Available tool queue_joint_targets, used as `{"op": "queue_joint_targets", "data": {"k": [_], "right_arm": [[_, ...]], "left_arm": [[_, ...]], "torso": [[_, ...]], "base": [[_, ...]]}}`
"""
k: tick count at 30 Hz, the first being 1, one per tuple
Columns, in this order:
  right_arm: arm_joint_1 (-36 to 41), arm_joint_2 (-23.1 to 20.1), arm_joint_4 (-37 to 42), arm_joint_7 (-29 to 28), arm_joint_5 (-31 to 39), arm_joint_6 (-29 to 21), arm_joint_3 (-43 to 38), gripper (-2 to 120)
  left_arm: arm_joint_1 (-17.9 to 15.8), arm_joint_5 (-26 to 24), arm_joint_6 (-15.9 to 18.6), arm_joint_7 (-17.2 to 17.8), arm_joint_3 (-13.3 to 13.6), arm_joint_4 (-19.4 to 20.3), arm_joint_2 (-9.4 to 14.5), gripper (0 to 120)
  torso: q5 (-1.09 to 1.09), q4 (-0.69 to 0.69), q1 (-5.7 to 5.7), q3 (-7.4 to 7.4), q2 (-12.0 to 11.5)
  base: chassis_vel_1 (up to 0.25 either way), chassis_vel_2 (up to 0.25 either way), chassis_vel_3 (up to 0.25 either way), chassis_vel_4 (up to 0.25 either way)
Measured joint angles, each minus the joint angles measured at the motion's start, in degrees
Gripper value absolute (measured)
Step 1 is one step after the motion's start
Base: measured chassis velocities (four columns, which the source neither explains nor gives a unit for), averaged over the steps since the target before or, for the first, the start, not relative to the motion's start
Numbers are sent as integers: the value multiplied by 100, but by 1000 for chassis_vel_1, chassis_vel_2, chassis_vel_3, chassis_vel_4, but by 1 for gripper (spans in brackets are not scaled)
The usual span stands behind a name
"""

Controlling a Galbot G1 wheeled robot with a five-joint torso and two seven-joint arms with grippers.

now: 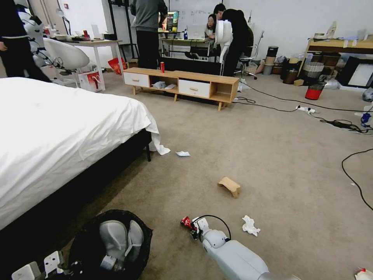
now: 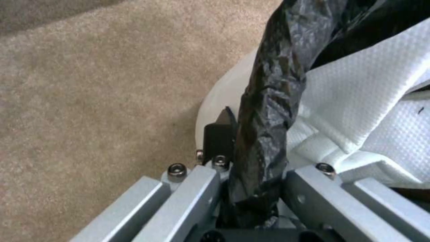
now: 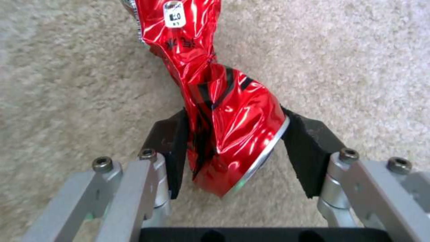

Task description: Pick up the trash bin and place the garbage on the floor into it.

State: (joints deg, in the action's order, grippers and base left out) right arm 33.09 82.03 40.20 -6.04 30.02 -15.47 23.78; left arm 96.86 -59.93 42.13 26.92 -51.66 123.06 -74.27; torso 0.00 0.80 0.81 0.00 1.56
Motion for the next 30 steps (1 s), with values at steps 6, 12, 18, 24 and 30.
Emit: {"op": "queue_joint_targets", "data": {"k": [6, 12, 18, 24, 30], "right_arm": [[190, -511, 1179, -331, 453, -171, 135, 47], [378, -1545, 3198, -795, 1133, -321, 55, 47], [463, -2428, 4345, -937, 1531, -303, -232, 47], [534, -3326, 6478, -880, 2401, -196, -997, 47], [299, -3562, 7453, -793, 2887, -105, -1260, 47]], "left_arm": [[-43, 0, 0, 31, 55, 24, 19, 0], [-116, -173, 0, 117, 120, 181, 30, 0], [-154, -338, 0, 171, 170, 318, 111, 0], [-257, -633, 0, 269, 210, 416, 358, 0], [-336, -1060, 1, 461, 187, 516, 533, 0]], "torso": [[-1, 0, 0, 0, 0], [-2, -1, 0, 0, 0], [-1, 2, 0, 0, 0], [0, 0, 0, -1, 0], [1, 0, 0, -1, 0]], "base": [[0, 0, 0, 0], [0, 0, 0, 0], [0, 0, 0, 0], [0, 0, 0, 0], [0, 0, 0, 0]]}}
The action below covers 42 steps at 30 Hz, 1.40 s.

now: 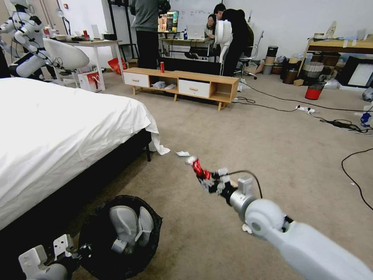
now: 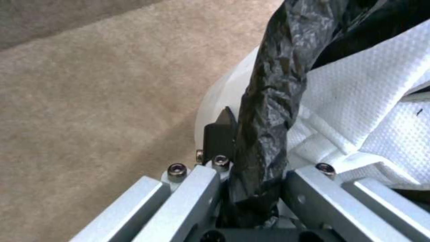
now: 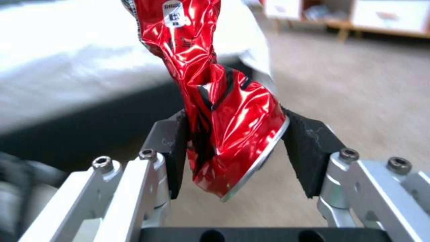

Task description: Pick up the trash bin and place the garbage on the floor into it.

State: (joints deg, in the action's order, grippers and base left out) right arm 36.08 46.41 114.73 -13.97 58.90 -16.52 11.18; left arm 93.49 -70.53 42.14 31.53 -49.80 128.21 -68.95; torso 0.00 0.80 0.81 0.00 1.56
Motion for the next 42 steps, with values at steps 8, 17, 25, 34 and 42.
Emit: {"op": "queue_joint_targets", "data": {"k": [8, 17, 25, 34, 42], "right_arm": [[-922, 270, 856, -9, 1024, -1, 630, 47], [-2150, 725, 903, -585, 1703, -480, 1843, 47], [-2678, 1158, 803, -1126, 2077, -947, 2531, 47], [-2841, 1325, 666, -1303, 2341, -1417, 2964, 47], [-2852, 1508, 434, -1367, 2299, -1546, 3332, 47]], "left_arm": [[-38, -223, 0, 85, -11, 118, 193, 0], [-40, -248, 0, 96, 12, 184, 300, 0], [-49, -251, 0, 97, 19, 221, 338, 0], [-76, -303, 0, 122, 11, 240, 395, 0], [-75, -345, 0, 129, -26, 266, 434, 0]], "torso": [[1, -1, 0, 0, -1], [2, -1, 0, 0, -1], [1, -1, 0, 0, -1], [0, 1, 0, 0, -1], [0, 0, 0, 0, -1]], "base": [[0, 0, 0, 0], [0, 0, 0, 0], [0, 0, 0, 0], [0, 0, 0, 0], [0, 0, 0, 0]]}}
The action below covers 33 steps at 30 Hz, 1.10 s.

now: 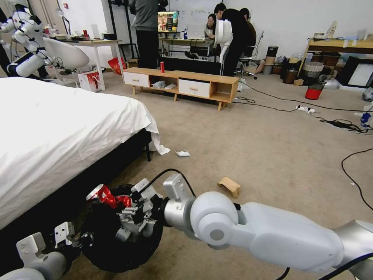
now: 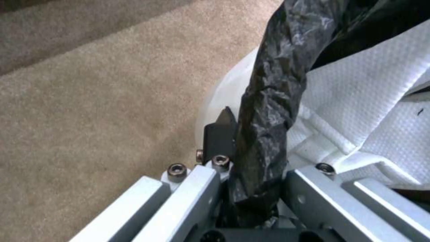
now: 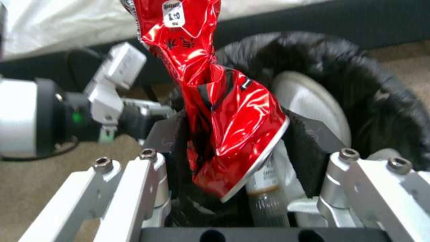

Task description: Pick up the trash bin and place the garbage on the floor into it.

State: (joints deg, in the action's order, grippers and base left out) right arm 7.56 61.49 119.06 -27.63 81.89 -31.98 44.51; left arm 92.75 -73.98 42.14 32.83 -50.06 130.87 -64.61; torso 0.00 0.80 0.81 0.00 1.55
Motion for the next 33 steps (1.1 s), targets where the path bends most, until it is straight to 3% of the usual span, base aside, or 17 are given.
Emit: {"op": "queue_joint_targets", "data": {"k": [19, 26, 33], "right_arm": [[168, 252, -586, -37, -363, -2, 449, 48], [254, 227, -642, -78, -470, 35, 433, 78], [273, 137, -552, -79, -472, 48, 353, 98]], "left_arm": [[40, -62, 0, 50, -29, 88, 22, 0], [62, -60, -1, 50, -30, 97, 8, 0], [56, -52, -1, 38, -16, 80, 4, 0]], "torso": [[0, 0, 0, 0, 0], [-1, 0, 0, 0, 0], [-1, 0, 0, 0, 0]], "base": [[0, 0, 0, 0], [0, 0, 0, 0], [0, 0, 0, 0]]}}
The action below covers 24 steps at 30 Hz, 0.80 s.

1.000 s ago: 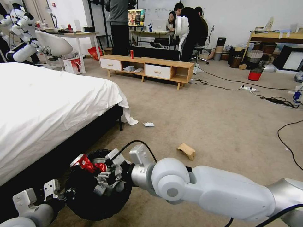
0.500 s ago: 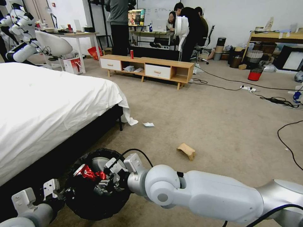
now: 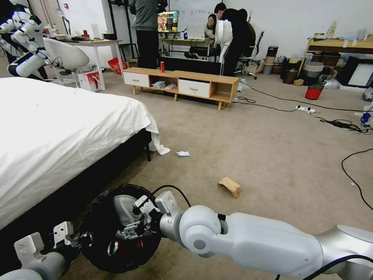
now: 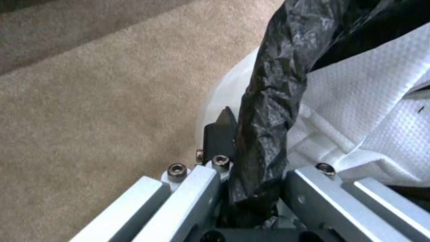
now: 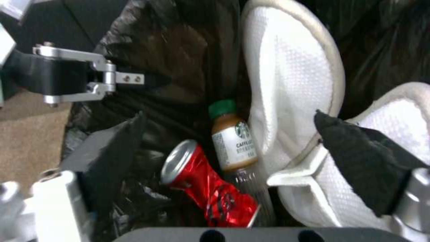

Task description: Pick up the trash bin and place the garbage on the floor into it.

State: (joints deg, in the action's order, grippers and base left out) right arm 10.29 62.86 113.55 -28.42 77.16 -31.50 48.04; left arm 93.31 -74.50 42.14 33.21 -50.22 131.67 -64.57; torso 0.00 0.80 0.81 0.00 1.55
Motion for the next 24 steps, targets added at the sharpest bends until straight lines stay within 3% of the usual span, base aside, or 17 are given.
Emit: {"op": "queue_joint_targets", "data": {"k": [15, 24], "right_arm": [[11, -339, 473, 15, -6, 135, -559, 100], [216, -818, 991, 200, 84, 393, -1724, 100]], "left_arm": [[6, 27, 1, 4, -7, -106, 23, 0], [12, 49, 0, 4, -5, -217, 58, 0]], "torso": [[0, 0, 0, 0, 0], [0, -1, 0, 0, 1]], "base": [[0, 0, 0, 0], [0, 0, 0, 0]]}}
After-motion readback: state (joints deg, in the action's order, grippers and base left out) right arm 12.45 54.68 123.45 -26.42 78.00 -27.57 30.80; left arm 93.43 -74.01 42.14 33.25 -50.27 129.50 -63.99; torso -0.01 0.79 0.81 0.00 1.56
